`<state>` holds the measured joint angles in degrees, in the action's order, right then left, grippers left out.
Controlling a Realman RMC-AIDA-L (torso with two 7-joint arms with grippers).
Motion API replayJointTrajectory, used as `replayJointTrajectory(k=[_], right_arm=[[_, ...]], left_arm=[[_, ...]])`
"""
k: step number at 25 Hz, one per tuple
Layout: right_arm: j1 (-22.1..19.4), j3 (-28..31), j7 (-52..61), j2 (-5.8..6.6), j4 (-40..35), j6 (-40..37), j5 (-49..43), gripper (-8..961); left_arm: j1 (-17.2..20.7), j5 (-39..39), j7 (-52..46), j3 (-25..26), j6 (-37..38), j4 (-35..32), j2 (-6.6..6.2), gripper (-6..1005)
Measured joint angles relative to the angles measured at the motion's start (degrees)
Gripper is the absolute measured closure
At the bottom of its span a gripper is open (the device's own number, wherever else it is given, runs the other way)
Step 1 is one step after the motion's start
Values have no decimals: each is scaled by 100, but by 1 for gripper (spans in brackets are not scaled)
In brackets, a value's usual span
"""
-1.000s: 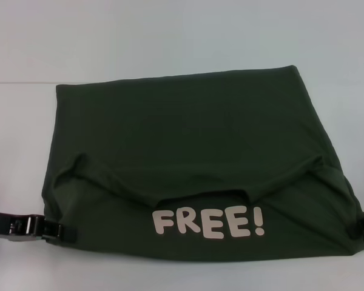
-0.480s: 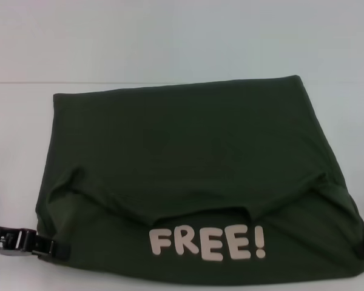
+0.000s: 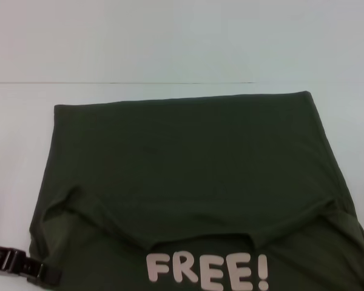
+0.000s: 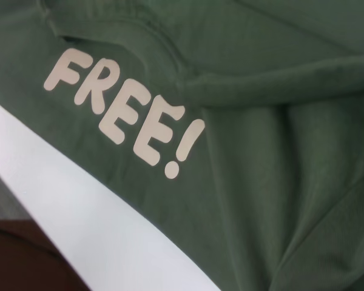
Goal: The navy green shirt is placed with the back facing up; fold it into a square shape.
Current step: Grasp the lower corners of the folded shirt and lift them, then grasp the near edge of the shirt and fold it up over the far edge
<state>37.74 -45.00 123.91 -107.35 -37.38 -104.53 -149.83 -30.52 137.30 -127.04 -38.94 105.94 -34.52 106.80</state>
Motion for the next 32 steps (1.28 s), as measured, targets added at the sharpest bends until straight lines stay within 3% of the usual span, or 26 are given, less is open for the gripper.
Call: replayJointTrajectory(k=[17, 22, 26, 32], right_arm=[[7, 167, -446, -72, 27, -412, -32, 932], [87, 771, -385, -55, 29, -391, -16, 931], [149, 1526, -188, 40, 29, -188, -13, 931], [188, 2097, 222, 108, 129, 544, 333, 931]], left_arm=[[-68, 397, 122, 141, 575, -39, -60, 922], [-240, 383, 87, 1000, 661, -14, -130, 921], [-288, 381, 26, 1511, 559, -12, -201, 920], [-342, 311, -105, 2064, 11, 22, -142, 919]])
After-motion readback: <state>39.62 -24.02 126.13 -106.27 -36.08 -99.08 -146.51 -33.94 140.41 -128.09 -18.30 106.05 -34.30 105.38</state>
